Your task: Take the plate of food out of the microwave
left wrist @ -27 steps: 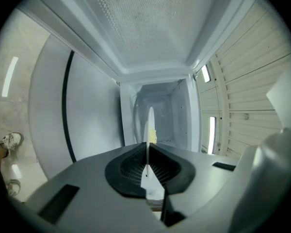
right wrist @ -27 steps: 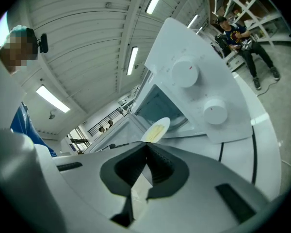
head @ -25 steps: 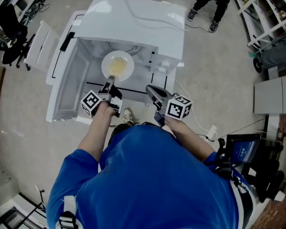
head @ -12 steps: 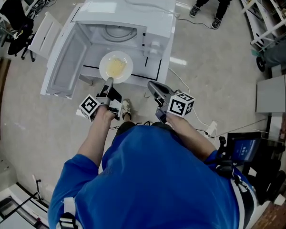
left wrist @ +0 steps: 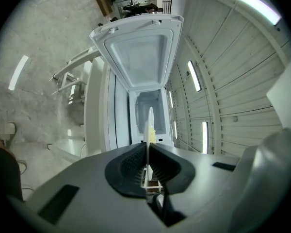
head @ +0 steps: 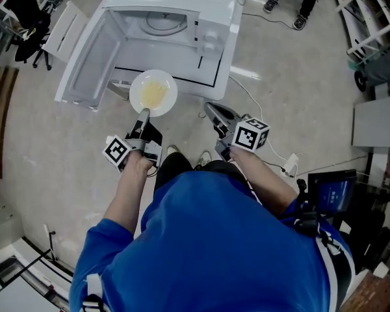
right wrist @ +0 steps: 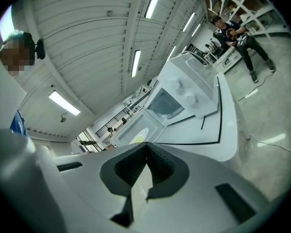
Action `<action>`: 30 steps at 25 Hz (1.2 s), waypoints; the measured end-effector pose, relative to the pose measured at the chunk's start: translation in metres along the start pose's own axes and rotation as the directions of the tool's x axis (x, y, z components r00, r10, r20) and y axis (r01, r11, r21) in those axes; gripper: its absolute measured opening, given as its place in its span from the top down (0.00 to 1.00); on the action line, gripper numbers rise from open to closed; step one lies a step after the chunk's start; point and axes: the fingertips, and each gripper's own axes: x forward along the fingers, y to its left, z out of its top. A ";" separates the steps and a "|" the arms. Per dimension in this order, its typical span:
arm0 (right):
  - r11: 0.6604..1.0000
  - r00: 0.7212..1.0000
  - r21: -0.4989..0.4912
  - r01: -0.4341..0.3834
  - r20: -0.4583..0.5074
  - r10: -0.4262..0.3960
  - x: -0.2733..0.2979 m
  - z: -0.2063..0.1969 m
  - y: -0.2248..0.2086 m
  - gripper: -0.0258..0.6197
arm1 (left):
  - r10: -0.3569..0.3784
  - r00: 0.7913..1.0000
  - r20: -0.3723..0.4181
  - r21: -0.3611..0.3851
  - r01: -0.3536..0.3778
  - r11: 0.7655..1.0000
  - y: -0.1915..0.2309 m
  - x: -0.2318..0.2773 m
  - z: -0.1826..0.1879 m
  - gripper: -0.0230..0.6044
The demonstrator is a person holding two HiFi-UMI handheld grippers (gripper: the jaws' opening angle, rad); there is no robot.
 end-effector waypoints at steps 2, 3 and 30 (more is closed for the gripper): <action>1.000 1.000 0.005 0.000 -0.002 0.000 0.001 -0.005 0.006 0.96 | 0.001 1.000 -0.010 0.001 -0.001 1.000 0.000 -0.011 0.002 0.93; 1.000 1.000 0.006 0.001 -0.003 -0.001 0.003 -0.007 0.008 0.96 | 0.000 1.000 -0.017 0.002 0.000 1.000 -0.001 -0.015 0.002 0.93; 0.999 0.996 0.006 0.032 0.083 -0.032 0.025 -0.010 0.047 0.96 | -0.041 0.997 -0.062 -0.022 0.040 0.999 -0.016 -0.040 0.045 0.93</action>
